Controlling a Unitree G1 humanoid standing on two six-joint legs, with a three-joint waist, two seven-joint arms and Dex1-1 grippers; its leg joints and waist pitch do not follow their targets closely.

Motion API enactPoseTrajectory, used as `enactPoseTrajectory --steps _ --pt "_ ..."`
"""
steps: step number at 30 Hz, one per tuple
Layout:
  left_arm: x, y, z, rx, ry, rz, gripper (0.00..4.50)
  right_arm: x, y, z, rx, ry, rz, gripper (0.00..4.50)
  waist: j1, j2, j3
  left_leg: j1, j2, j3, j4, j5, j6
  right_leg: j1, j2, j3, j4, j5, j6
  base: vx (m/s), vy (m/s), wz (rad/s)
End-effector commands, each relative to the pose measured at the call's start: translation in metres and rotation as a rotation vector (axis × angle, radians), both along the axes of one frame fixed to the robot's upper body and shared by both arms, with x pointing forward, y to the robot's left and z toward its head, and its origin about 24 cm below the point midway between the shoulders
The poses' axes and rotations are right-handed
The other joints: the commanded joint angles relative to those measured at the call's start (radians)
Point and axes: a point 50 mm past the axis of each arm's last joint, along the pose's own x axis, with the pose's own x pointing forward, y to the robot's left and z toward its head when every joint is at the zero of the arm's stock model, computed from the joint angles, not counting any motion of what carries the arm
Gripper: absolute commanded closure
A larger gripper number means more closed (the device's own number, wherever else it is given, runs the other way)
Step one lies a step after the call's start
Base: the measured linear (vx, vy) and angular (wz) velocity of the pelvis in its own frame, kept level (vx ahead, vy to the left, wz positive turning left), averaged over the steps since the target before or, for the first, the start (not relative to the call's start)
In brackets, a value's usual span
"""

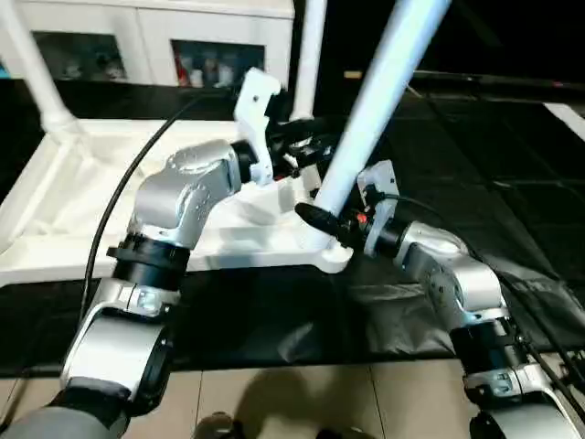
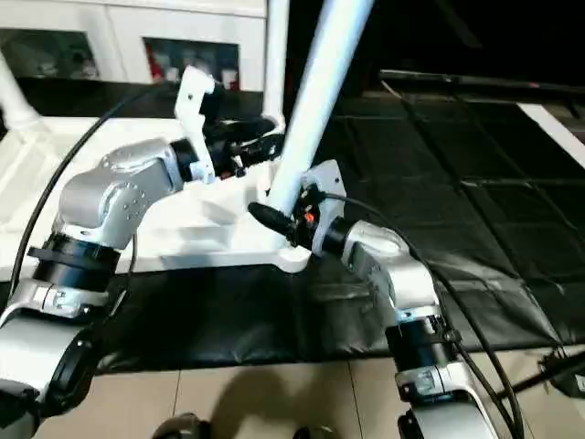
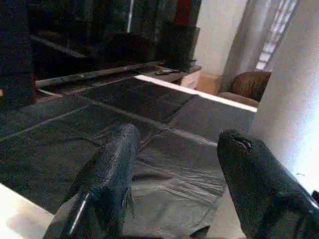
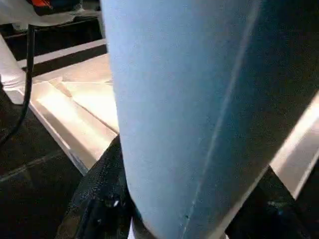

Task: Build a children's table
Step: Pick table leg

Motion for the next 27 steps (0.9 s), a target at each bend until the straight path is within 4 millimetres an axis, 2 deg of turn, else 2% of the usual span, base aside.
enactPoseTrajectory --steps 1,4,6,9,10,13,17,19,20,22,25,27 --pt "-0.010 -0.013 0.011 -0.014 -0.046 -0.109 1.58 -0.001 -0.001 -0.003 -0.022 0.006 -0.012 2.60 0.002 0.020 -0.108 0.019 0.065 -0.029 -0.076 -0.167 -0.027 0.067 -0.102 0.072 -0.069 -0.226 -0.180 0.000 0.000 0.00" --pt "-0.011 -0.013 0.010 -0.007 -0.050 -0.126 1.58 0.000 -0.002 -0.004 -0.026 0.006 -0.024 2.60 0.002 0.021 -0.109 0.020 0.067 -0.029 -0.077 -0.163 -0.024 0.065 -0.100 0.072 -0.066 -0.209 -0.189 0.000 0.000 0.00" --pt "-0.003 -0.005 0.005 0.030 -0.054 -0.058 1.58 0.002 -0.004 -0.005 -0.030 -0.001 -0.056 2.60 0.002 0.022 -0.108 0.021 0.066 -0.028 -0.077 -0.173 -0.026 0.066 -0.101 0.072 -0.068 -0.218 -0.190 0.000 0.000 0.00" --pt "0.004 0.004 -0.003 0.092 -0.065 0.009 1.58 0.006 -0.009 -0.005 -0.034 -0.010 -0.109 2.60 0.001 0.021 -0.107 0.023 0.063 -0.028 -0.078 -0.180 -0.030 0.064 -0.100 0.073 -0.075 -0.249 -0.167 0.000 0.000 0.00" --pt "0.010 0.015 -0.012 0.152 -0.064 0.064 1.58 0.011 -0.015 -0.005 -0.030 -0.013 -0.183 2.60 0.001 0.023 -0.107 0.022 0.063 -0.029 -0.080 -0.179 -0.032 0.062 -0.099 0.072 -0.077 -0.257 -0.161 0.000 0.000 0.00" --pt "0.013 0.029 -0.028 0.246 -0.056 0.088 1.58 0.015 -0.026 -0.004 -0.020 -0.009 -0.269 2.60 -0.001 0.025 -0.110 0.021 0.062 -0.029 -0.080 -0.179 -0.037 0.065 -0.100 0.074 -0.073 -0.256 -0.150 0.000 0.000 0.00" --pt "0.008 0.041 -0.050 0.362 -0.024 0.018 1.58 0.015 -0.037 -0.004 -0.019 -0.023 -0.323 2.60 -0.001 0.028 -0.111 0.023 0.063 -0.028 -0.080 -0.164 -0.034 0.063 -0.099 0.074 -0.068 -0.218 -0.160 0.000 0.000 0.00" --pt "0.003 0.042 -0.060 0.398 0.005 -0.043 1.30 0.015 -0.040 -0.005 -0.024 -0.023 -0.334 2.60 0.000 0.030 -0.113 0.024 0.063 -0.027 -0.080 -0.158 -0.028 0.062 -0.100 0.075 -0.066 -0.202 -0.173 0.000 0.000 0.00" --pt "-0.003 0.043 -0.071 0.446 0.042 -0.123 1.23 0.014 -0.042 -0.006 -0.022 -0.018 -0.340 2.60 0.000 0.034 -0.113 0.024 0.065 -0.026 -0.080 -0.159 -0.024 0.062 -0.102 0.075 -0.067 -0.192 -0.183 0.000 0.000 0.00" --pt "-0.008 0.044 -0.080 0.485 0.070 -0.174 1.23 0.013 -0.043 -0.007 -0.019 -0.008 -0.333 2.60 0.000 0.036 -0.113 0.024 0.065 -0.026 -0.080 -0.169 -0.024 0.062 -0.102 0.076 -0.065 -0.199 -0.189 0.000 0.000 0.00" --pt "-0.010 0.045 -0.085 0.502 0.085 -0.203 0.79 0.012 -0.043 -0.008 -0.017 -0.006 -0.333 2.60 0.000 0.037 -0.111 0.025 0.065 -0.026 -0.082 -0.195 -0.030 0.062 -0.104 0.075 -0.072 -0.234 -0.185 0.000 0.000 0.00" --pt "-0.014 0.047 -0.094 0.531 0.123 -0.263 0.79 0.010 -0.043 -0.009 -0.007 0.003 -0.332 2.60 -0.001 0.036 -0.109 0.025 0.065 -0.028 -0.083 -0.212 -0.035 0.063 -0.105 0.075 -0.076 -0.268 -0.176 0.000 0.000 0.00"
